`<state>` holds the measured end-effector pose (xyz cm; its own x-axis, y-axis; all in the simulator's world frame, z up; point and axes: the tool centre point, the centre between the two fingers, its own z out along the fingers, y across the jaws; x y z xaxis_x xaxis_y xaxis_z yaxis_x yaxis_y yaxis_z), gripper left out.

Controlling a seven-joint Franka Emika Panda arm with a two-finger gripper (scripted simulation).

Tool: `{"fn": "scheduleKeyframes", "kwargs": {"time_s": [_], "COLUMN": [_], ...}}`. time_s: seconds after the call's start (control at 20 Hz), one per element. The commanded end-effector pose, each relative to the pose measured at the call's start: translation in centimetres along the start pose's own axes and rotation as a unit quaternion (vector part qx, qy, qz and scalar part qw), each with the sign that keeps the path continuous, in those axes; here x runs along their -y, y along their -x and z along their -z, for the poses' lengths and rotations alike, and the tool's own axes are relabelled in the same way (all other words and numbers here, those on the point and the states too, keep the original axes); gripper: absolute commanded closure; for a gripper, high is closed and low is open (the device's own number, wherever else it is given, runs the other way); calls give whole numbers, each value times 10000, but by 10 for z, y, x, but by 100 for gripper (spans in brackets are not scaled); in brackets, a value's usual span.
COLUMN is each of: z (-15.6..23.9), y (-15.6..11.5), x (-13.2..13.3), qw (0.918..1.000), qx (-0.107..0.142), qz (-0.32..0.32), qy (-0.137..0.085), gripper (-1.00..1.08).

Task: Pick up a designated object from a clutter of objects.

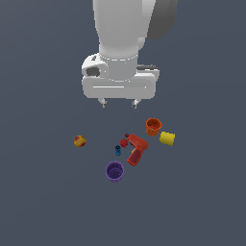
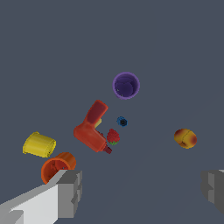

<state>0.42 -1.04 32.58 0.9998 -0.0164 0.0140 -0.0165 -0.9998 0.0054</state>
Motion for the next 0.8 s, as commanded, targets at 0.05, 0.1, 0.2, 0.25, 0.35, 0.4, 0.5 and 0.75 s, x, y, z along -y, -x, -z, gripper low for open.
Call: {"fn": "scheduleKeyframes", "kwargs": {"time_s": [0.05,0.1,0.2,0.25,0.35,0.4,0.5,0.75], "z": [0,0,1,2,3,4,3,-2], "y": [0,0,1,1,2,2,2,1], "x": [0,1,2,3,5,5,5,6], "qw": [10000,10000,10000,10000,9999,9999,9999,9998], "qx": [0,2,7,10,14,14,14,19], "qz": [3,14,56,78,99,99,96,200], "qy": [-1,-4,-17,-24,-32,-32,-33,-43], "gripper": [-100,-100,-100,-100,-100,-100,-100,-100]}}
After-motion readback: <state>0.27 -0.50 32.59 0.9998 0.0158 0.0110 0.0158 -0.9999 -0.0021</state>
